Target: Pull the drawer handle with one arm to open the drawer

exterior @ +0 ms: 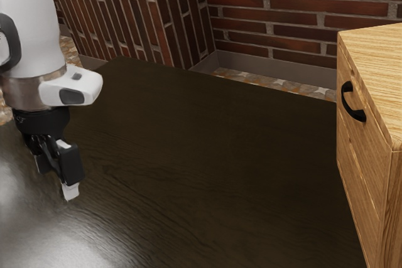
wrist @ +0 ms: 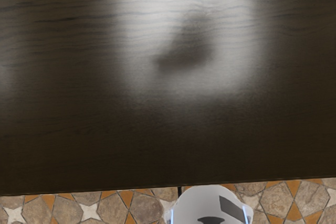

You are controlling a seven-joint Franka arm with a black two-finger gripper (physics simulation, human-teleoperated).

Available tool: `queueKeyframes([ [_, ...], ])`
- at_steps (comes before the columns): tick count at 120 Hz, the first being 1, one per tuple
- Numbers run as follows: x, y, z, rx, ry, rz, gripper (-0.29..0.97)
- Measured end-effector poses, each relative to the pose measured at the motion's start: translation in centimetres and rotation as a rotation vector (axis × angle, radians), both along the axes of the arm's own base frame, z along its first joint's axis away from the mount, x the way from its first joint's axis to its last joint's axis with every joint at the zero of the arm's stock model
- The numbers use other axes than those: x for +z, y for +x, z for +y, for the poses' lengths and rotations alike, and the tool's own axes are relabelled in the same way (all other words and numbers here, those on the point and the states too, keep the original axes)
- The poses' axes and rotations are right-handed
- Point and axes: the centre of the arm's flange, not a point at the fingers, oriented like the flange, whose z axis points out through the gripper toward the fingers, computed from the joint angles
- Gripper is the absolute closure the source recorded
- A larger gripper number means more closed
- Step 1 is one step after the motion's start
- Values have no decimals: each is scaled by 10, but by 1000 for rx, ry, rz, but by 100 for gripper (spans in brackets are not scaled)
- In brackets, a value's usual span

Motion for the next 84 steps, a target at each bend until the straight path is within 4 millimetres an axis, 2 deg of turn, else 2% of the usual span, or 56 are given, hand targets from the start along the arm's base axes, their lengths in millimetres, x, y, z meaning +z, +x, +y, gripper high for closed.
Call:
queueKeyframes([
  [9,10,13,2,-9,32,-121,2],
  [24,13,17,-14,-53,-24,-190,3],
  [34,19,31,-15,-185,-6,-265,3],
  [47,25,40,-17,-311,-28,-335,3],
  [62,30,39,-19,-391,-42,-366,3],
  [84,28,31,-21,-522,-41,-309,3],
])
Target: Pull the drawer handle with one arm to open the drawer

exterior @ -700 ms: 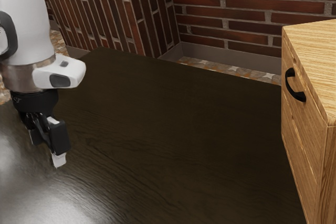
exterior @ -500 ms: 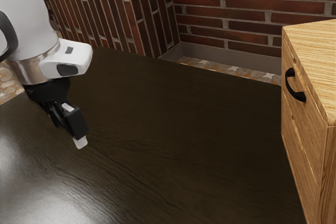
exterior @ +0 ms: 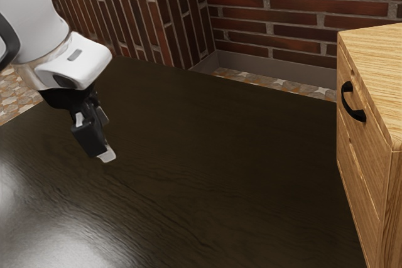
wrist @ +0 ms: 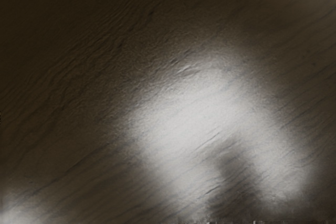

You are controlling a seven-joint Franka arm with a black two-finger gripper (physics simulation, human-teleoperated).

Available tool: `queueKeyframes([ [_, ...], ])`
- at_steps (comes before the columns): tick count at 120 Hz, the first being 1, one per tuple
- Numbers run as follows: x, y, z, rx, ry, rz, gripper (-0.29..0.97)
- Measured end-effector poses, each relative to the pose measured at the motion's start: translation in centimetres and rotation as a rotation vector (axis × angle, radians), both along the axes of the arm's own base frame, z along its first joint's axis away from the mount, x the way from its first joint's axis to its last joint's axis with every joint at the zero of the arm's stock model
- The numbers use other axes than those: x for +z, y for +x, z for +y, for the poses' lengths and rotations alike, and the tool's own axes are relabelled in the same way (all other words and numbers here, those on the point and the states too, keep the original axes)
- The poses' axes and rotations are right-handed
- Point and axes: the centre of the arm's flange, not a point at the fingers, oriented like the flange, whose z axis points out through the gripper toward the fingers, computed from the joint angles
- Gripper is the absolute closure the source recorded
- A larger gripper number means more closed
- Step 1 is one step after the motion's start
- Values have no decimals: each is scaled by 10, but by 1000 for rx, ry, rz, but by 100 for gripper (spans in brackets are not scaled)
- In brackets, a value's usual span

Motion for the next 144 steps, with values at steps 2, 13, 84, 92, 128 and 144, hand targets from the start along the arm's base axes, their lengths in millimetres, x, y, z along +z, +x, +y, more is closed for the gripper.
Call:
queueKeyframes([
  [2,0,0,0,-20,5,1,3],
  [13,1,-2,1,-88,-16,-6,3],
  [84,9,148,-73,794,-406,153,3],
  [92,4,158,-80,868,-472,215,3],
  [128,14,149,-168,954,-514,297,3],
  [144,19,165,-177,1006,-536,284,3],
])
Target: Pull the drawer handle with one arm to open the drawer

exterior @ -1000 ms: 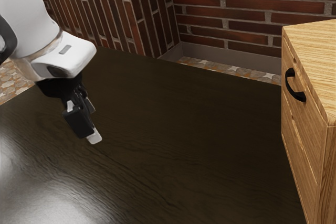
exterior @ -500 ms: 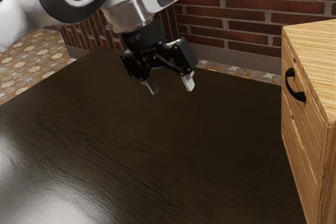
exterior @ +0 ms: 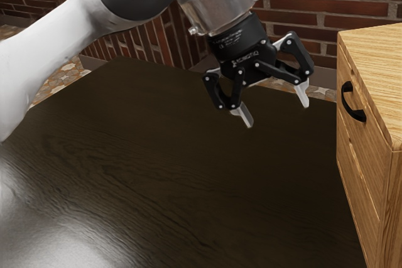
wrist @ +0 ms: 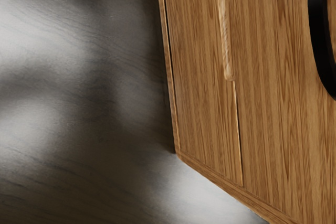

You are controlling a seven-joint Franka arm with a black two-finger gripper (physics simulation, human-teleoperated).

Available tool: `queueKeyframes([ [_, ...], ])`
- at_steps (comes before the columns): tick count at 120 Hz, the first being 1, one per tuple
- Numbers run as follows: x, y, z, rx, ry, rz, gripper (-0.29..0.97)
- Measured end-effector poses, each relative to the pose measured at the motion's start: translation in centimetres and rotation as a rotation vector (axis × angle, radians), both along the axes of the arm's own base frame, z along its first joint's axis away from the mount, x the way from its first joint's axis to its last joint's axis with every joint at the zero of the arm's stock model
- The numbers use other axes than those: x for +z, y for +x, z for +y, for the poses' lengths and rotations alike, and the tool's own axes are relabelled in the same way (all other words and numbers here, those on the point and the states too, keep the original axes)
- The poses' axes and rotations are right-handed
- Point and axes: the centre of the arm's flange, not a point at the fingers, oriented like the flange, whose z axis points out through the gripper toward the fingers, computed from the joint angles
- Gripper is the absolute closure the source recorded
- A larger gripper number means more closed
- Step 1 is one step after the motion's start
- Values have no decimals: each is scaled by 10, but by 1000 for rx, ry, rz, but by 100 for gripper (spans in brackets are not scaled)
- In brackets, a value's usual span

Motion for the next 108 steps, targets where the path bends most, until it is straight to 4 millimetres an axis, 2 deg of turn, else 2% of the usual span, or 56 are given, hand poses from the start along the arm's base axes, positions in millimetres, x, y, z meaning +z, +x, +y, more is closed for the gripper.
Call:
queueKeyframes([
  [25,-4,14,0,85,-10,18,3],
  [43,-4,16,-22,104,-13,-40,3],
  [65,-10,-12,-12,171,-22,-127,3],
  [91,-3,-11,-16,210,-146,-203,3],
  [108,-24,-17,-25,208,-184,-169,3],
])
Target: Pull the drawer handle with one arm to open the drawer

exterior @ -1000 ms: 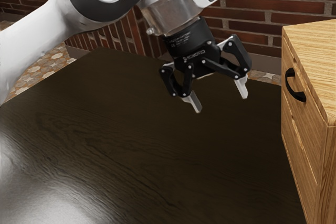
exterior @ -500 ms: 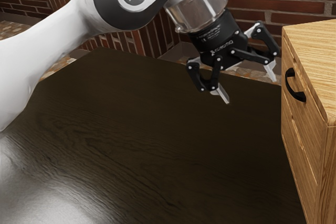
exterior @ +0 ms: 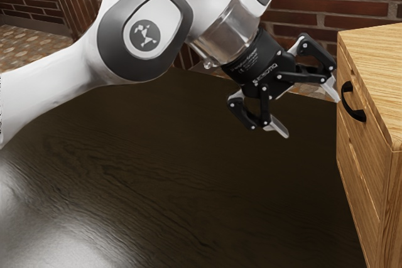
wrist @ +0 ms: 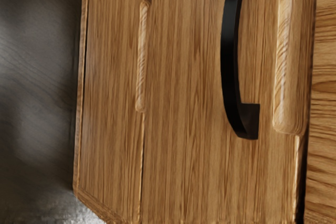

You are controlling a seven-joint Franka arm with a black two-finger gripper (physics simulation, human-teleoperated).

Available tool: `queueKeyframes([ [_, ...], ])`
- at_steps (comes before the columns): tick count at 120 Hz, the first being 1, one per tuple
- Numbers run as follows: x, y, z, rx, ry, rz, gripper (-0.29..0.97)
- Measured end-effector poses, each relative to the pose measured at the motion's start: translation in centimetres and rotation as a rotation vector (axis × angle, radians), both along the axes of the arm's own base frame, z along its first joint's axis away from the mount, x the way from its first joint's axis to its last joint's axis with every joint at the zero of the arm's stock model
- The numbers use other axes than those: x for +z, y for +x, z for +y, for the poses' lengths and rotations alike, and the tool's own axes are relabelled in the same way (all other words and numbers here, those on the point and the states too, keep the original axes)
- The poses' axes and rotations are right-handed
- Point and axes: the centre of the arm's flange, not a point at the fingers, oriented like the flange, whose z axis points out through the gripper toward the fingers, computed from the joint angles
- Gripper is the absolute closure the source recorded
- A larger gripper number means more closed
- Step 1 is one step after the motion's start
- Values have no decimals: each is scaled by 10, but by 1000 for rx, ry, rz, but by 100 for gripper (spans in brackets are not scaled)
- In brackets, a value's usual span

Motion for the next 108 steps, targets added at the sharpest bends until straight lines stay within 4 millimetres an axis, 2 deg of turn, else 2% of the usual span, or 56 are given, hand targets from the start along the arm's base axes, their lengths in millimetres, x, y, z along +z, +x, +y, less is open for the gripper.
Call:
queueKeyframes([
  [36,-18,-10,-23,-31,-20,5,3],
  [61,-16,-18,-38,-59,-24,-6,3],
  [77,-22,-22,-44,-75,-18,5,3],
  [93,-21,-25,-42,-77,-16,4,3],
  [108,-19,-17,-22,-45,-15,0,3],
])
